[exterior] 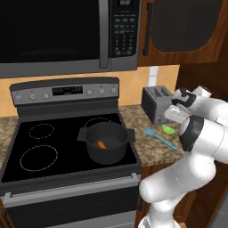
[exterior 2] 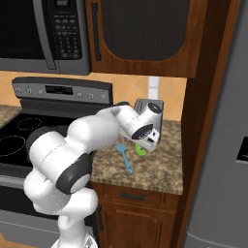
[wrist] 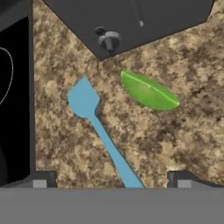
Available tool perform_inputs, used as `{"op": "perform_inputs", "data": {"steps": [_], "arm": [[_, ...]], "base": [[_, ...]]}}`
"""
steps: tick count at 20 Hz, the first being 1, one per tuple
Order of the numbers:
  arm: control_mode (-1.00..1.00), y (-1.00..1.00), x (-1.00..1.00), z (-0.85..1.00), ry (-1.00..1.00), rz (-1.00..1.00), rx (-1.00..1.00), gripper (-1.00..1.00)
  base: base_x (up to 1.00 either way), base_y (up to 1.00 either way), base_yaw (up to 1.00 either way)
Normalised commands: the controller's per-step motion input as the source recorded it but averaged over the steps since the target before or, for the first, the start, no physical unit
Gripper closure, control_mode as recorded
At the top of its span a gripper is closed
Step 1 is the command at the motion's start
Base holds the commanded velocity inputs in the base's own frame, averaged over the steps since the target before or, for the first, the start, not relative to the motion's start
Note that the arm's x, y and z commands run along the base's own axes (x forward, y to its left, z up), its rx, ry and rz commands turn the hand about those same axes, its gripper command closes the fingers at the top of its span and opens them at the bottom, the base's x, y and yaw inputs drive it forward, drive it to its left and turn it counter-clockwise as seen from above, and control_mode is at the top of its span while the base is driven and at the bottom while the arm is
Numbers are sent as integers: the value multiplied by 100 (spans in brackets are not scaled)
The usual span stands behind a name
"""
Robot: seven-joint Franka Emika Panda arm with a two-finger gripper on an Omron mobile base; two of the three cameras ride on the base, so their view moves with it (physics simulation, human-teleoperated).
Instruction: Put the lemon wedge and carrot in the pot. Retrieve the spatula and lightly stir the vegetables in the pot.
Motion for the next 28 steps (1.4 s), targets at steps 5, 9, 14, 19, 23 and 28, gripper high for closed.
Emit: {"op": "perform_inputs", "data": {"steps": [5, 9, 14, 19, 23, 28], "arm": [[-100, 0, 27, -70, 16, 17, -18, -100], [-100, -1, 19, -55, 6, 24, -12, -100], [-100, -12, 6, -32, 0, 25, -14, -100], [-100, -20, 5, -16, -4, 23, -17, -100], [-100, -1, 38, -49, 0, 22, -12, -100], [-100, 2, 31, -26, 0, 20, -2, -100]], "base": [[0, 0, 0], [0, 0, 0], [0, 0, 0], [0, 0, 0], [0, 0, 0], [0, 0, 0]]}}
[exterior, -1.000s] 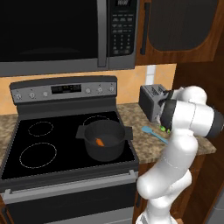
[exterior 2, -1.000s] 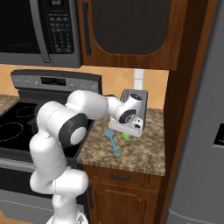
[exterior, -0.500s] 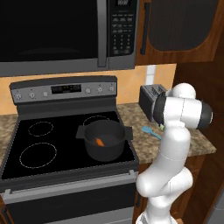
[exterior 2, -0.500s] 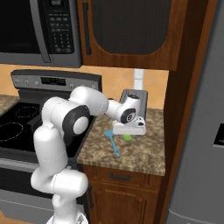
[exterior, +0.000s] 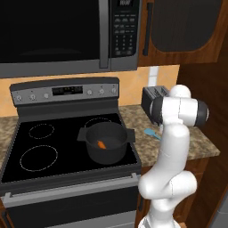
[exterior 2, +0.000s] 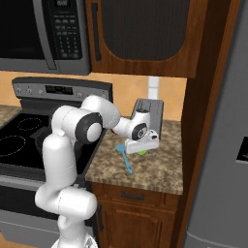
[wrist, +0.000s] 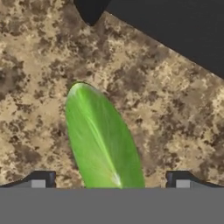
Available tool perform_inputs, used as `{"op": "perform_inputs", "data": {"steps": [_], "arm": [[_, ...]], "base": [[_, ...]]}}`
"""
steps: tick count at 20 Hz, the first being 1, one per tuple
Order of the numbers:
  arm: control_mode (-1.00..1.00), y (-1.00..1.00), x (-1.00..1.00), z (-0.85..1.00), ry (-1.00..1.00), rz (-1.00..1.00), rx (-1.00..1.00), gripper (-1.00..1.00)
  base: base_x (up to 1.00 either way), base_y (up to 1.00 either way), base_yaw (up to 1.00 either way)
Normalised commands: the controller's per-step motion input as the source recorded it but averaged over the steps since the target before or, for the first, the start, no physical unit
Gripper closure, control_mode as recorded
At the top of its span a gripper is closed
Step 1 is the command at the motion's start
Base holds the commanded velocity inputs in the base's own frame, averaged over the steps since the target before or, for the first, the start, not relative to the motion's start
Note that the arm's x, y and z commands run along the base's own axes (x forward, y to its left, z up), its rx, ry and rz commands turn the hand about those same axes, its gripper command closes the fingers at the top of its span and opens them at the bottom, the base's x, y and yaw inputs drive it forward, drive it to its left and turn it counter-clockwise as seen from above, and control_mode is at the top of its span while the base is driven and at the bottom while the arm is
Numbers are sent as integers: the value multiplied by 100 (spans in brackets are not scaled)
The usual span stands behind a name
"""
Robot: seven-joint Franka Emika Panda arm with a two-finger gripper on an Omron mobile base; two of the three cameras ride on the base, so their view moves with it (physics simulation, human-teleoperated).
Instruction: Put the lemon wedge and carrot in the pot. Retrieve the spatula and lightly stir the vegetables in the pot.
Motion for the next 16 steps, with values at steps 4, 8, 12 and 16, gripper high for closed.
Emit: {"op": "perform_inputs", "data": {"steps": [4, 8, 12, 16], "arm": [[-100, -3, 44, -3, 0, 16, 0, -100], [-100, 11, -12, -14, -2, 10, 0, 100], [-100, 17, -65, 29, -20, 2, 0, 100], [-100, 26, -100, 97, -32, 3, -2, 100]], "base": [[0, 0, 0], [0, 0, 0], [0, 0, 0], [0, 0, 0]]}}
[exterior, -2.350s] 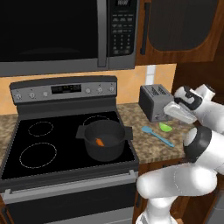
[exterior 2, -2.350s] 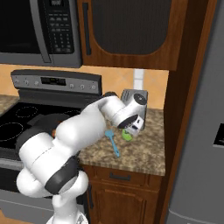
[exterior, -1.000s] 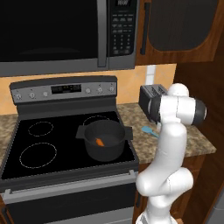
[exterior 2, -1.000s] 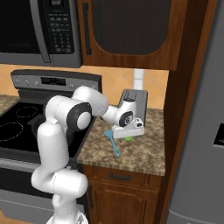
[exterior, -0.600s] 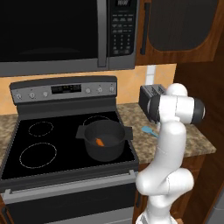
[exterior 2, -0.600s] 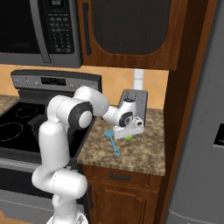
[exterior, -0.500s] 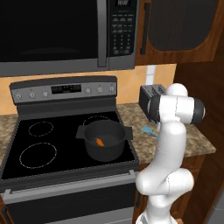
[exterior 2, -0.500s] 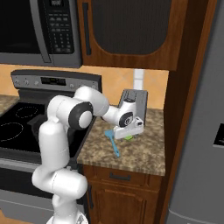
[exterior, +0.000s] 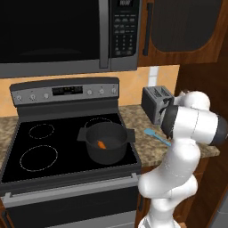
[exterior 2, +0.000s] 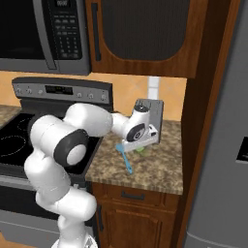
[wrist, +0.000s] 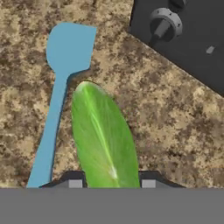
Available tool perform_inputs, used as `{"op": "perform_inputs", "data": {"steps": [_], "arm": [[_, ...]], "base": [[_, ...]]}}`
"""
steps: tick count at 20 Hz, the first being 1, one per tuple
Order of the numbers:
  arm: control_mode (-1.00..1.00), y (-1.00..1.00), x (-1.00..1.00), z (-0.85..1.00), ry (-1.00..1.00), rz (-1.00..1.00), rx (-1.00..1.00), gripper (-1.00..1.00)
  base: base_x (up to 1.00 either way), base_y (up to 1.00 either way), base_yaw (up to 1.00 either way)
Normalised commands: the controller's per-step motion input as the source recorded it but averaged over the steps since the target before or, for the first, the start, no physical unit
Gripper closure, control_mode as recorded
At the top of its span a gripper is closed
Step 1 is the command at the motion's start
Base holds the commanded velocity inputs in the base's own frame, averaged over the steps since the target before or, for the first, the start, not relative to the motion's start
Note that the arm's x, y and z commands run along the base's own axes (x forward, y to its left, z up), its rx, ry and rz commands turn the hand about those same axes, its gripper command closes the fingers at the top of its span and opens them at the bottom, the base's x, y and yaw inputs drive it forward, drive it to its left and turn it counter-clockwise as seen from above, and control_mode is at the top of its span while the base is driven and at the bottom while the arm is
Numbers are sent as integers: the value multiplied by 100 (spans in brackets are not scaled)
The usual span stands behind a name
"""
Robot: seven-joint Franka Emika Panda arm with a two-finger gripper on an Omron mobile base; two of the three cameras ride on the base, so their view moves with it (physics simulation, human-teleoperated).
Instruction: Put the lemon wedge and carrot in the pot. Retrieve the spatula and lightly stir the vegetables in the pot.
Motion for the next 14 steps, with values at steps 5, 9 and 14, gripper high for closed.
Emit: {"op": "perform_inputs", "data": {"steps": [5, 9, 14], "arm": [[-100, 68, -100, 95, -27, 3, 0, 100], [-100, 84, -96, 100, -10, 2, 2, 100], [-100, 97, -61, 97, 0, 4, 7, 100]], "base": [[0, 0, 0], [0, 0, 0], [0, 0, 0]]}}
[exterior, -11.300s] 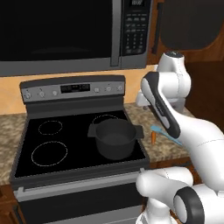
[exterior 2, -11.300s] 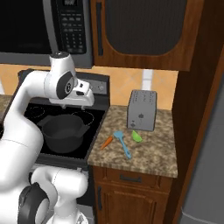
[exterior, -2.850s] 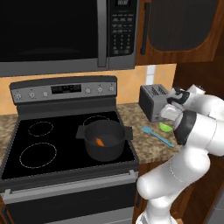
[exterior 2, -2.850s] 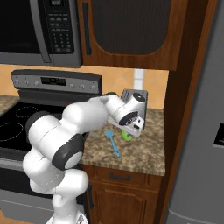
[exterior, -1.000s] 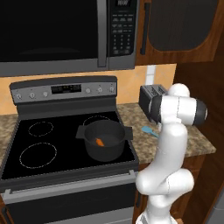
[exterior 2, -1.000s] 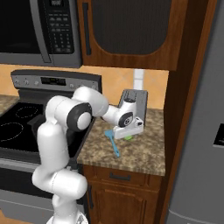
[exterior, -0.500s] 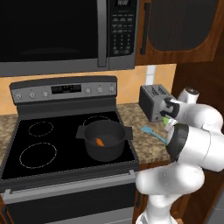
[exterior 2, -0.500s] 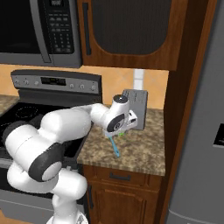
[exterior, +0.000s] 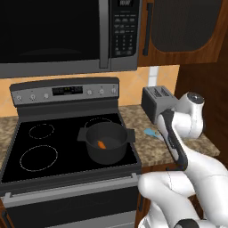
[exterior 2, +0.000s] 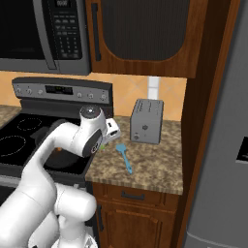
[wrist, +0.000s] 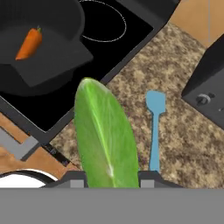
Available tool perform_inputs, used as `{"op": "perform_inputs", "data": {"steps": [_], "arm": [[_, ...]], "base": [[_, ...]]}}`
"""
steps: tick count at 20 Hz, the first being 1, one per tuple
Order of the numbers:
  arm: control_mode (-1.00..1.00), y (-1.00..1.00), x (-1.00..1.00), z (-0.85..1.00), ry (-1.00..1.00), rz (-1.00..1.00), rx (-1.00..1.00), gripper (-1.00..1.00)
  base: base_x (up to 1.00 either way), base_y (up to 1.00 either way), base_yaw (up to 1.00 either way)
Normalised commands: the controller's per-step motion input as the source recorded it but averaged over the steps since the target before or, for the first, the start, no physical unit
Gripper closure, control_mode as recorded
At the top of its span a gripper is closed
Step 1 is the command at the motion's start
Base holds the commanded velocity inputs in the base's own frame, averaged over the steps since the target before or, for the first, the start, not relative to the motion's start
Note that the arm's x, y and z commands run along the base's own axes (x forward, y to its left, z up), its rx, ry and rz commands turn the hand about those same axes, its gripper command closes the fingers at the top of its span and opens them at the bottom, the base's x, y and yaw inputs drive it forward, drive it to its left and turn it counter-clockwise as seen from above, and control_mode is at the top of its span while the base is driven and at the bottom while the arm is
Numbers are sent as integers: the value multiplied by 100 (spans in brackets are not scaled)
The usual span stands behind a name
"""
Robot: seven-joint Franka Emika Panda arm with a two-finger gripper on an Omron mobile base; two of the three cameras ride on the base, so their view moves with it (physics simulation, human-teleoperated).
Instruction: Put the lemon wedge and carrot in the pot. Retrieve the spatula and lightly stir the vegetables in the pot.
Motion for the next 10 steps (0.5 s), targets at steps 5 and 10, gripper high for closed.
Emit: {"op": "perform_inputs", "data": {"steps": [5, 10], "arm": [[-100, 100, -10, 63, 3, 4, 8, 100], [-100, 97, 68, 0, 2, 4, 0, 100]], "base": [[0, 0, 0], [0, 0, 0]]}}
